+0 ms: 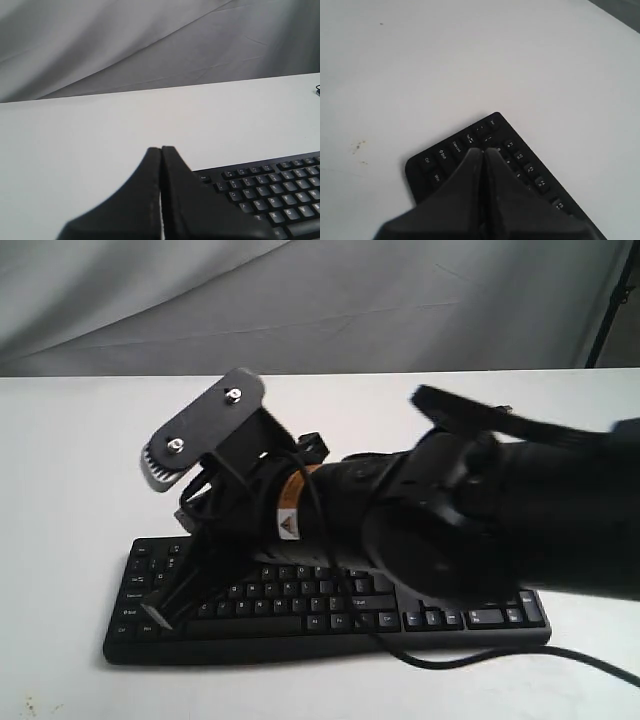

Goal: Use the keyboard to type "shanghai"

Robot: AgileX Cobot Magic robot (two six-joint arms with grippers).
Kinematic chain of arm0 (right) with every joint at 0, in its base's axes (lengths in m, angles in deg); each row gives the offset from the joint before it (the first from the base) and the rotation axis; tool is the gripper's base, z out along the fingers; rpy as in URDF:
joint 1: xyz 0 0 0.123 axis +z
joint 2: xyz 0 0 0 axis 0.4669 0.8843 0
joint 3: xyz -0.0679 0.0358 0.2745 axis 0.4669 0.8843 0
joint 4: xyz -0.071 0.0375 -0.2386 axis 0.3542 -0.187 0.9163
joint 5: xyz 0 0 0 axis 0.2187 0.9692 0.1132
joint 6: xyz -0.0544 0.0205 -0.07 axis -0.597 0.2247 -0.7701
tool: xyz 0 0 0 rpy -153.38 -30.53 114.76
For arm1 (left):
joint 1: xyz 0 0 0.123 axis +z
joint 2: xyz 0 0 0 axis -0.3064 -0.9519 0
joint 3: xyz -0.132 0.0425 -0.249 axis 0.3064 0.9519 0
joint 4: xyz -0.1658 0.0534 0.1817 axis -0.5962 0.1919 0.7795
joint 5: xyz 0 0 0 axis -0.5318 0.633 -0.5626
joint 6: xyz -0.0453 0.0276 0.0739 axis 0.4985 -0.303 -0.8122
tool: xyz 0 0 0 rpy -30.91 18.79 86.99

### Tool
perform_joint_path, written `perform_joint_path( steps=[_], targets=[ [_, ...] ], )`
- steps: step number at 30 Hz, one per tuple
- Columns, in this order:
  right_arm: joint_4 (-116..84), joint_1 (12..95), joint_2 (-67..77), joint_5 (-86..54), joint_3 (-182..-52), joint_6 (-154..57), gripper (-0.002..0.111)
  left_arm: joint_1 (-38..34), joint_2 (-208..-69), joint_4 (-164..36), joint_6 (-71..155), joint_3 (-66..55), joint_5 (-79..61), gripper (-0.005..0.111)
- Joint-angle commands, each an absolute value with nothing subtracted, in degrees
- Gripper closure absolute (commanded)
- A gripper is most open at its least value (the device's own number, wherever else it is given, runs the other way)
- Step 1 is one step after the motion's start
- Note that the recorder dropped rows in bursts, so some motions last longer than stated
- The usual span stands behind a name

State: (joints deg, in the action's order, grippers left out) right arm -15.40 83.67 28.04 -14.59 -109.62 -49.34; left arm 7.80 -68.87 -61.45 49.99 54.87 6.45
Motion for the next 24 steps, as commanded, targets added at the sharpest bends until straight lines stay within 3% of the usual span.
perform_joint_path(
  steps=[1,9,24],
  targets=[
    [-12.5,83.8,35.8,-13.9,-114.9,-50.2,0.108,7.6,-68.7,-61.4,50.2,55.1,6.3,0.107],
    [-12.3,83.8,46.6,-8.4,-125.4,-57.0,0.108,7.6,-68.7,-61.4,50.2,55.1,6.3,0.107],
    [-14.0,83.8,53.0,-11.8,-126.1,-58.0,0.108,7.6,-68.7,-61.4,50.2,55.1,6.3,0.107]
  ],
)
